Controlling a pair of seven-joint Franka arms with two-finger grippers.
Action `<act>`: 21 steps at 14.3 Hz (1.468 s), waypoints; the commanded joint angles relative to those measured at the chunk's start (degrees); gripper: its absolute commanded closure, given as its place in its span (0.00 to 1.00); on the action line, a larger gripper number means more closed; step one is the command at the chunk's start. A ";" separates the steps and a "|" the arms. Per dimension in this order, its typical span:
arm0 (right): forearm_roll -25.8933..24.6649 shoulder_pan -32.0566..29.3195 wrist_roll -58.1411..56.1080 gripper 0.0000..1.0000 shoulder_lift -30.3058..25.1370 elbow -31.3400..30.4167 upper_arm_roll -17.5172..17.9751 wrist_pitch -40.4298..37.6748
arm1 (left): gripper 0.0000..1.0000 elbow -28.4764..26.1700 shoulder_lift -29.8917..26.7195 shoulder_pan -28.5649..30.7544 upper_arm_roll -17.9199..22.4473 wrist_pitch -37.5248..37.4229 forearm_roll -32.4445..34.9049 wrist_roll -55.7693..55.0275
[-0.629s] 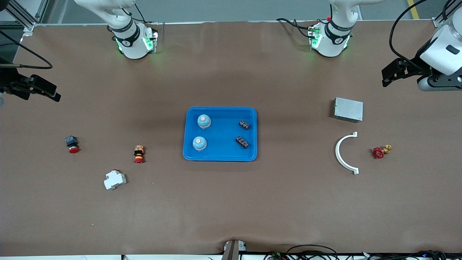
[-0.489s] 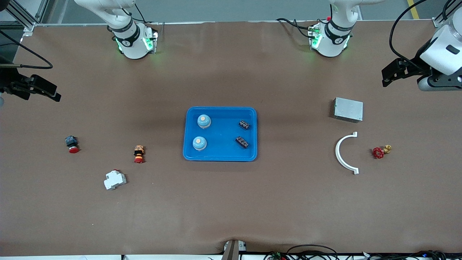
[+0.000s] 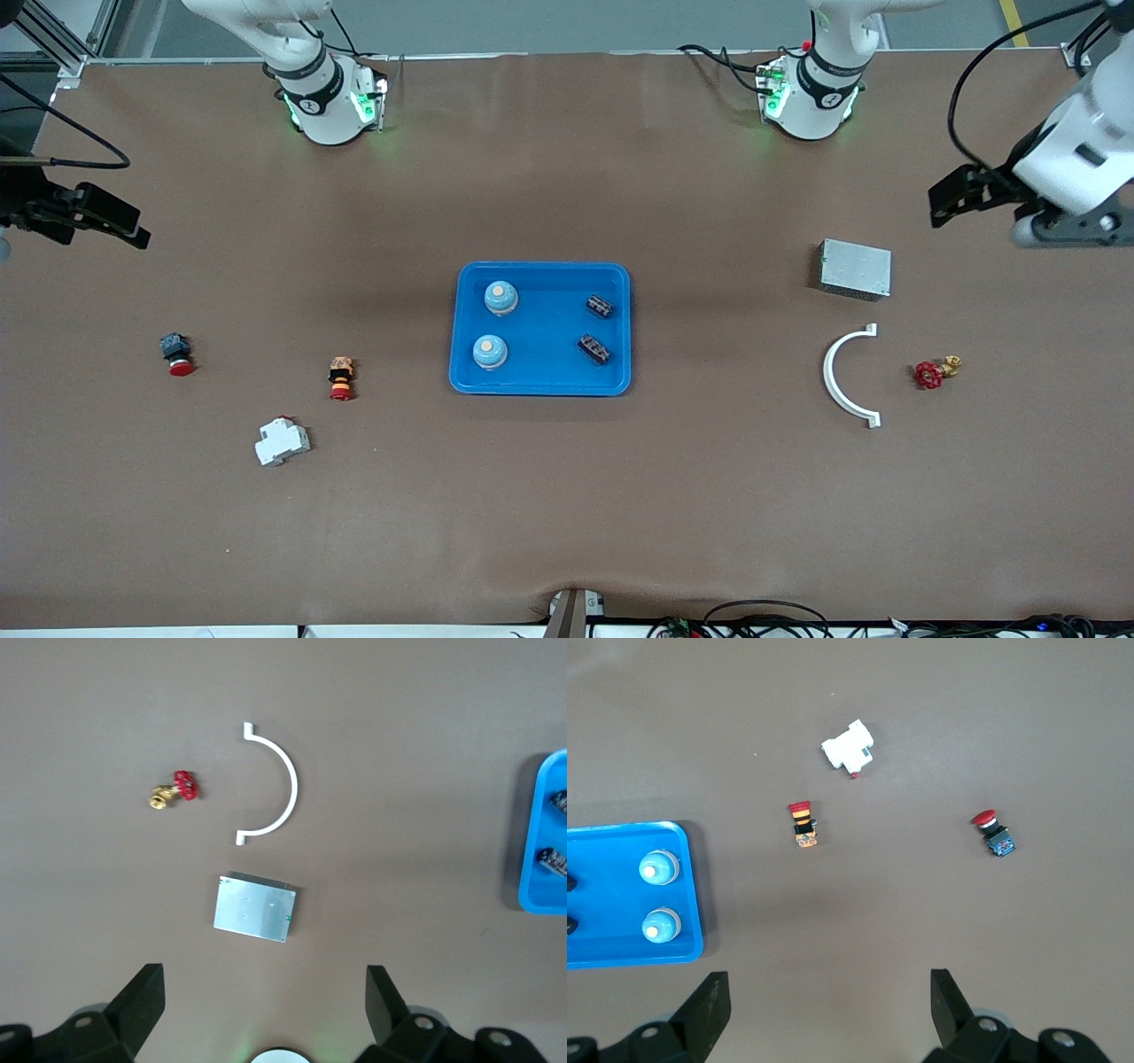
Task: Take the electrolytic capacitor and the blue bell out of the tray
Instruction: 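Move the left gripper and the right gripper toward the blue tray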
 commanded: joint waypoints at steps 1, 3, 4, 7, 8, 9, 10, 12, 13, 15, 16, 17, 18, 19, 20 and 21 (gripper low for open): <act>0.21 -0.22 0.74 0.00 -0.60 0.16 0.70 -1.00 | 0.00 2.85 5.43 -2.64 -0.85 -1.31 -1.26 -5.68; 0.38 1.35 1.10 0.00 -0.60 0.24 1.22 -1.36 | 0.00 2.68 7.36 -6.41 -1.03 -0.78 -2.68 -20.93; 0.47 2.23 1.71 0.00 -0.60 0.24 1.23 -1.27 | 0.00 2.67 8.32 -9.04 -1.12 -0.43 -2.42 -26.66; 0.47 8.02 10.73 0.00 -0.34 0.16 1.67 -0.75 | 0.00 0.75 10.00 -10.83 -1.29 1.75 -8.10 -41.10; 0.56 10.65 13.99 0.00 -0.07 0.16 1.67 -0.39 | 0.00 -1.00 10.00 -11.26 -1.29 3.94 -11.09 -45.13; 0.47 13.64 17.59 0.00 0.02 -0.02 1.58 0.48 | 0.00 -2.58 10.00 -12.57 -1.29 7.01 -11.81 -51.00; 0.47 16.36 21.97 0.00 0.54 -0.37 1.58 1.88 | 0.00 -3.73 10.35 -14.50 -1.29 10.43 -11.82 -56.02; 0.47 20.68 29.54 0.00 2.56 -0.46 1.58 4.17 | 0.00 -4.18 13.68 -18.28 -1.21 15.54 -11.47 -64.12; 0.47 22.35 31.75 0.00 3.70 -0.55 1.58 5.31 | 0.00 -4.18 15.43 -19.52 -1.21 18.18 -11.30 -67.29; 0.56 23.94 34.40 0.00 6.16 -0.55 1.58 7.16 | 0.00 -4.36 18.51 -21.98 -1.29 22.22 -11.29 -73.10; 0.56 24.56 35.19 0.00 7.04 -0.72 1.58 7.86 | 0.00 -4.36 20.18 -23.56 -1.21 24.86 -11.38 -76.95; 0.56 24.83 35.55 0.00 7.40 -1.07 1.58 8.83 | 0.00 -4.44 22.11 -24.79 -1.21 27.14 -11.30 -80.21; 0.56 24.83 35.55 0.00 7.49 -1.60 1.58 9.80 | 0.00 -4.88 23.61 -26.11 -1.29 29.25 -11.29 -82.16; 0.56 24.83 35.55 0.00 7.75 -2.12 1.58 10.50 | 0.00 -6.36 24.58 -27.25 -1.29 32.23 -11.29 -83.31; 0.47 25.00 35.38 0.00 8.97 -2.13 1.58 10.94 | 0.00 -8.90 24.85 -28.22 -1.29 36.35 -11.38 -84.19; 0.47 25.53 35.55 0.00 9.24 -1.96 1.58 10.34 | 0.00 -11.97 24.77 -29.01 -1.29 40.92 -11.38 -84.55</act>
